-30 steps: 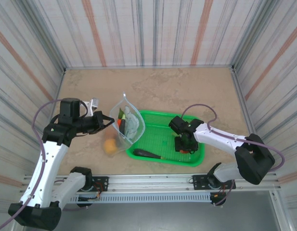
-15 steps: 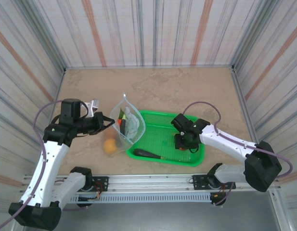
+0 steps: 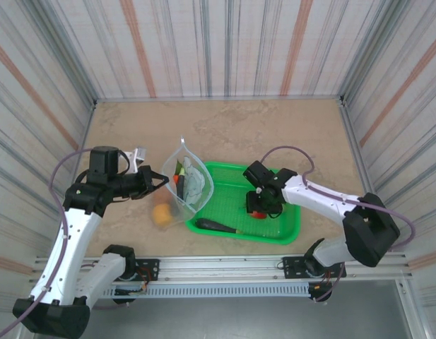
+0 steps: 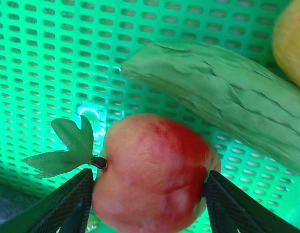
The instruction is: Place the food in the zip-top bag and seal the zipper
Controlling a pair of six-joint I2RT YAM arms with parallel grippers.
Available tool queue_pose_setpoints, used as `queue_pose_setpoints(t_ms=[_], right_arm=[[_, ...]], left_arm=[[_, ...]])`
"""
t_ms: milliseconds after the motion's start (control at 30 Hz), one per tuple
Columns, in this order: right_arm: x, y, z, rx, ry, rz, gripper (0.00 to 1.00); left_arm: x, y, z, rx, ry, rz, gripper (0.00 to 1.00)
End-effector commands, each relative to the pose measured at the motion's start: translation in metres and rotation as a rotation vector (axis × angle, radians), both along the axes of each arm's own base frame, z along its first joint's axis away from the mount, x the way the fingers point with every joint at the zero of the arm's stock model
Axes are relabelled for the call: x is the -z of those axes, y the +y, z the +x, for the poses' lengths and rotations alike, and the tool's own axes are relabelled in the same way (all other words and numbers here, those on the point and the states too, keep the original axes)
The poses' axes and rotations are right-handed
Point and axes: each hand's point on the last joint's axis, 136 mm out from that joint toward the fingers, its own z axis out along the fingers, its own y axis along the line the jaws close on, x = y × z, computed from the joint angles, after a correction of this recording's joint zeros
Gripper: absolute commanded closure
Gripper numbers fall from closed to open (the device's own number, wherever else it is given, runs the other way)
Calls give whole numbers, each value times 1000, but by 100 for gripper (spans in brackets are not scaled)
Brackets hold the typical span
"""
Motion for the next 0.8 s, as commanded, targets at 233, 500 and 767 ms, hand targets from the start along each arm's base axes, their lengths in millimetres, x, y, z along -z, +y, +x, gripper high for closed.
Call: queue_pose_setpoints(t_ms=[233, 500, 767], right_arm=[[22, 19, 6, -83, 57, 18, 20], [21, 22, 4, -91, 52, 29, 39], [-19, 22, 7, -85, -27, 80, 51]], left_arm=[[-3, -4, -4, 18, 5, -42, 100], [-2, -4, -4, 18, 11, -46, 100], [-3, -5, -1, 20, 10, -47, 100]])
